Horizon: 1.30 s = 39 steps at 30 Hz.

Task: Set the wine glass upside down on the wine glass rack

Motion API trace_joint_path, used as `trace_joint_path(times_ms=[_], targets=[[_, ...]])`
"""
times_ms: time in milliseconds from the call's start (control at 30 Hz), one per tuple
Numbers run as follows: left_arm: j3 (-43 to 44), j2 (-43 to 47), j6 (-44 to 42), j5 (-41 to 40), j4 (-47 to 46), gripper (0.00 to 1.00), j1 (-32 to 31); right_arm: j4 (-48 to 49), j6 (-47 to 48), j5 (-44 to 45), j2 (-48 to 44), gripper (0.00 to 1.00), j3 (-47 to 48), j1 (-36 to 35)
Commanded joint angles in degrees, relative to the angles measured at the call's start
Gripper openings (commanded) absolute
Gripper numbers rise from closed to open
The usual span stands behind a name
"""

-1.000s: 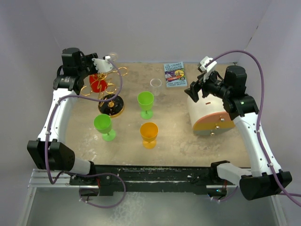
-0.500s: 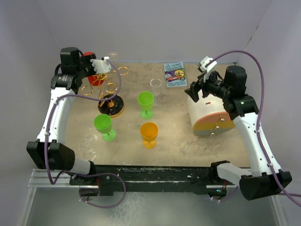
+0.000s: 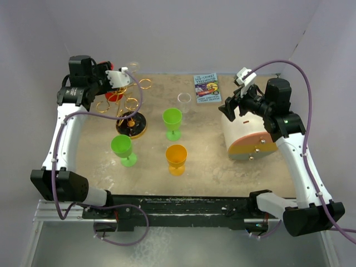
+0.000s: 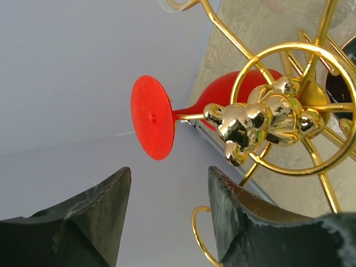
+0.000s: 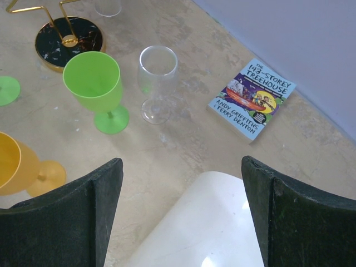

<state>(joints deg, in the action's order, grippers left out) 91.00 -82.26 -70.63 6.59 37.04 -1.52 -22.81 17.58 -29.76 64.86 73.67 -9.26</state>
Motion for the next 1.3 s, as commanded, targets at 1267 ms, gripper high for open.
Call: trace_joint_path(times_ms=[1267], targets=[[-5.2, 23.2, 48.4, -2.9, -8.8, 0.99, 1.1, -16.9, 0.7, 11.4, 18.7, 0.78, 7.8, -35.1]])
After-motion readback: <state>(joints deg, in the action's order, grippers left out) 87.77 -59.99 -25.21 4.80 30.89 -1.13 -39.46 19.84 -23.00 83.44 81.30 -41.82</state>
